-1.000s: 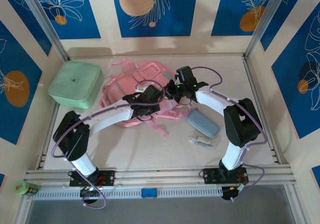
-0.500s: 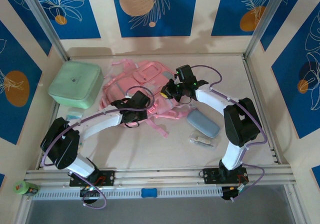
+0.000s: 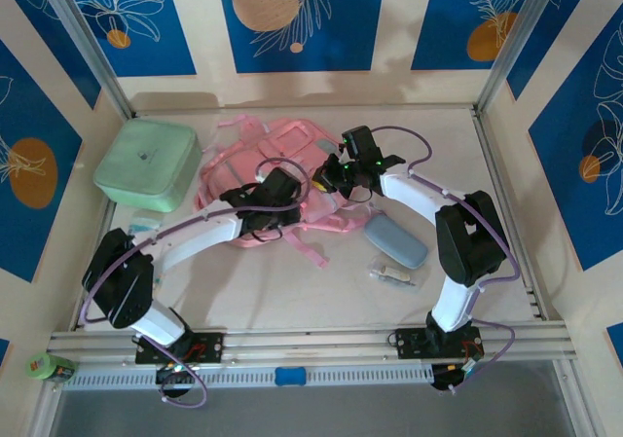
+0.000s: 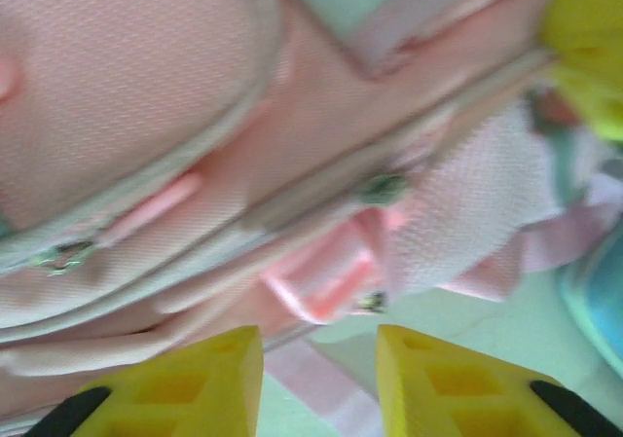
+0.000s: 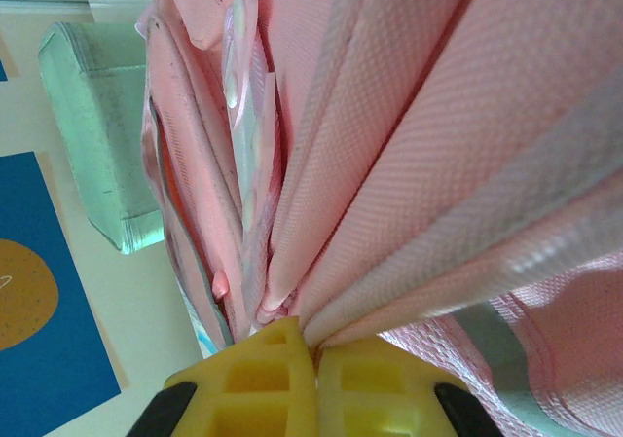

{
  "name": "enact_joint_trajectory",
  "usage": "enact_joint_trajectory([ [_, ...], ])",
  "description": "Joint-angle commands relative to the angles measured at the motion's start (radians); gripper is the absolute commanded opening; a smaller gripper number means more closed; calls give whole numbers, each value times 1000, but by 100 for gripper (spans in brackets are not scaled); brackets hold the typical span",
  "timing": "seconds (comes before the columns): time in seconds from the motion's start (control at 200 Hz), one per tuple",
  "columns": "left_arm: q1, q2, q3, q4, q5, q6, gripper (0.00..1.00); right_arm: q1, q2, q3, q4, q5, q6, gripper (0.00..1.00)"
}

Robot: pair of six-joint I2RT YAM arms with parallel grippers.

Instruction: Pack the student bag

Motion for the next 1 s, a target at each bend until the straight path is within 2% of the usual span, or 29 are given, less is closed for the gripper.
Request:
enact_joint_trajectory([
  [0.0,-27,73,99,-45,-49,-63,39,23,-10,47,43,-44,8,0],
  [0.345,-50,216,195,-125,-235,-269,54,15,-5,16,102,-67,82,0],
  [0.485,-50,244,205,-32,-263,-280,58,17,-4,-3,133,-73,106,0],
  [0.6,-50,287,289,-141,-344,-320,59,18,3,-4,139,-79,113,0],
  [0.7,-50,297,333,-236,-401,-357,54,16,3,-5,139,-82,109,0],
  [0.815,-48,261,294,-210,-410,-336,45,10,1,-7,135,-85,101,0],
  [0.995,-44,215,244,-147,-362,-276,27,12,0,-3,131,-81,93,0],
])
